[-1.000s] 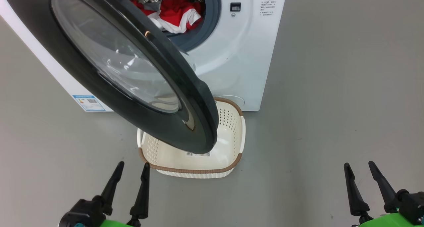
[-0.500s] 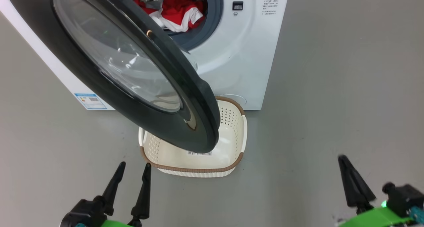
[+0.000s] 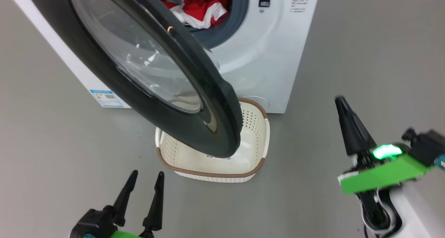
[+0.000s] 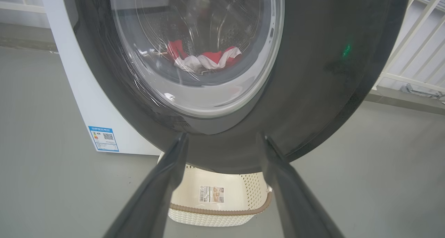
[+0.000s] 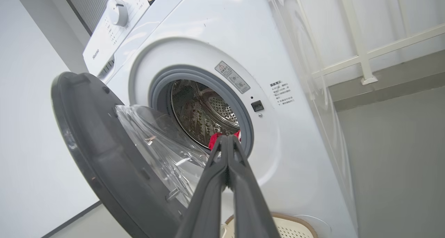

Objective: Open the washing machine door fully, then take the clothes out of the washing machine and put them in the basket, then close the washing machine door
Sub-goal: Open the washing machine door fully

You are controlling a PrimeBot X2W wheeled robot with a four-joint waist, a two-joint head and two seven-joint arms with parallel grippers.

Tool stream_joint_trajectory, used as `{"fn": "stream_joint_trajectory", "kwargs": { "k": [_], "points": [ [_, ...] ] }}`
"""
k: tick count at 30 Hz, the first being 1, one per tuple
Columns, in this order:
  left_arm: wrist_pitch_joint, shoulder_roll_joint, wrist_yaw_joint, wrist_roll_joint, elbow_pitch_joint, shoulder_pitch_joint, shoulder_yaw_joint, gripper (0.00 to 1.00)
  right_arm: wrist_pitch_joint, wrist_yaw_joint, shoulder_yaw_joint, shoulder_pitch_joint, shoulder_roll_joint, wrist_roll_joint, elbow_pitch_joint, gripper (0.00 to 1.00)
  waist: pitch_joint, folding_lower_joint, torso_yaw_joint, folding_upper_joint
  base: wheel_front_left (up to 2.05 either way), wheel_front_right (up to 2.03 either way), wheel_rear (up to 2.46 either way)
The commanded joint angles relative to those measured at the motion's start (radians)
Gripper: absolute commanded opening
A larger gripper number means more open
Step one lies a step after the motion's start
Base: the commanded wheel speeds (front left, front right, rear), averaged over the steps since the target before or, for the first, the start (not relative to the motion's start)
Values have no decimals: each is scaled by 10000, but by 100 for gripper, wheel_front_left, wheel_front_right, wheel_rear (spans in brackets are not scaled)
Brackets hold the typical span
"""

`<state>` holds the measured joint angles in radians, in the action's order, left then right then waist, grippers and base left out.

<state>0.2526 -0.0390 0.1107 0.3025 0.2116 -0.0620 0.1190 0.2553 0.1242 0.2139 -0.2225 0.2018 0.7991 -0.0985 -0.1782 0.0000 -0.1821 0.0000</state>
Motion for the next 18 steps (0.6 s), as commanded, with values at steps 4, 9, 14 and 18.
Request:
{"fn": "stream_joint_trajectory", "kwargs": {
  "k": [4,9,14,18],
  "points": [
    [92,-112,-78,103,-252,-220,-165,100,64,65,1094,-1153,427,1820,398,0,-76,0,-274,0,0,0,0],
    [92,-112,-93,172,-266,-278,1,100,-48,65,2501,-2309,1132,4281,496,0,-220,0,-524,0,0,0,0],
    [92,-112,-132,272,-287,-371,90,100,-1146,65,3363,-3196,1668,6335,571,0,-387,0,-699,0,0,0,0],
    [92,-112,-136,395,-316,-516,253,100,-2580,65,3549,-3812,1935,7784,283,0,-587,0,-928,0,0,0,0]
  ]
}}
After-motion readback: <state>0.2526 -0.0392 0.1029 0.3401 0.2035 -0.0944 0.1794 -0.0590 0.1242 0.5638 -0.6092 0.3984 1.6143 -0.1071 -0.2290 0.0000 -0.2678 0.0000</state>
